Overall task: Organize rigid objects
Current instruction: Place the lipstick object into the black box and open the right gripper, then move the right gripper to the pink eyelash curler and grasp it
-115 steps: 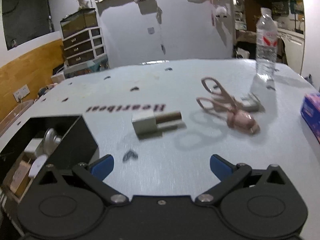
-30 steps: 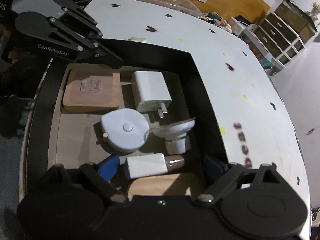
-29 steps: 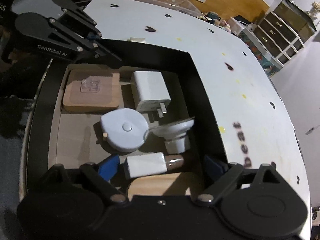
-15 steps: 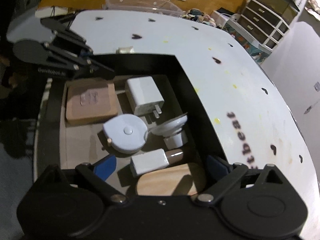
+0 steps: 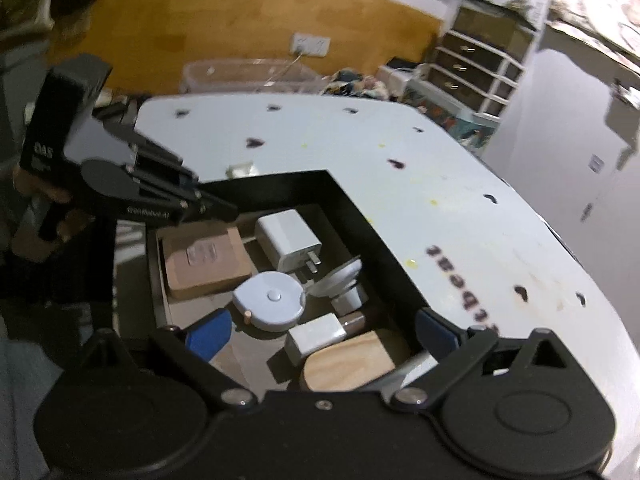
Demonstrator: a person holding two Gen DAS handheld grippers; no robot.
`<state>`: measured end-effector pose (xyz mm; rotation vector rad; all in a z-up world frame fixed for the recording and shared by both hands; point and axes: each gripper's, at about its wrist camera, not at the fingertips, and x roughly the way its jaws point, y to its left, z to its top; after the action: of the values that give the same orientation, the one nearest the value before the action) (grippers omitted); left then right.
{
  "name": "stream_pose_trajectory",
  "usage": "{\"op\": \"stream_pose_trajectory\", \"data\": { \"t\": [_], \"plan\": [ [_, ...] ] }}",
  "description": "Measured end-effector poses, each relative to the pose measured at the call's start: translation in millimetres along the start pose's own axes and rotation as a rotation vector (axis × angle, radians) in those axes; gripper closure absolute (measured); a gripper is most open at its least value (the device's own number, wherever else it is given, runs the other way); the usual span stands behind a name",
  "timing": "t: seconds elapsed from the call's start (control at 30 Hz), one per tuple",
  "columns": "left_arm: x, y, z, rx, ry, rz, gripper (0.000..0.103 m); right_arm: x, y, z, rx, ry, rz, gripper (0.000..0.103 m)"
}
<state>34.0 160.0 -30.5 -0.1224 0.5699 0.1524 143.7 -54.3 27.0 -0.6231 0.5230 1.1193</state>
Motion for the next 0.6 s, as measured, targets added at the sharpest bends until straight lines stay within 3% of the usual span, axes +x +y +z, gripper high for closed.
{"op": "stream_pose_trajectory", "data": {
  "t": [0.37, 0.6],
  "plan": [
    [1, -2, 0, 0.001, 0.006, 0.011, 0.097, -34, -9, -49, 0.267, -0.089, -0.2, 0.0],
    [1, -3, 0, -0.002, 0.007, 0.013, 0.097, -40, -12, -84, 0.414, -0.097, -0.431, 0.0]
  ]
}}
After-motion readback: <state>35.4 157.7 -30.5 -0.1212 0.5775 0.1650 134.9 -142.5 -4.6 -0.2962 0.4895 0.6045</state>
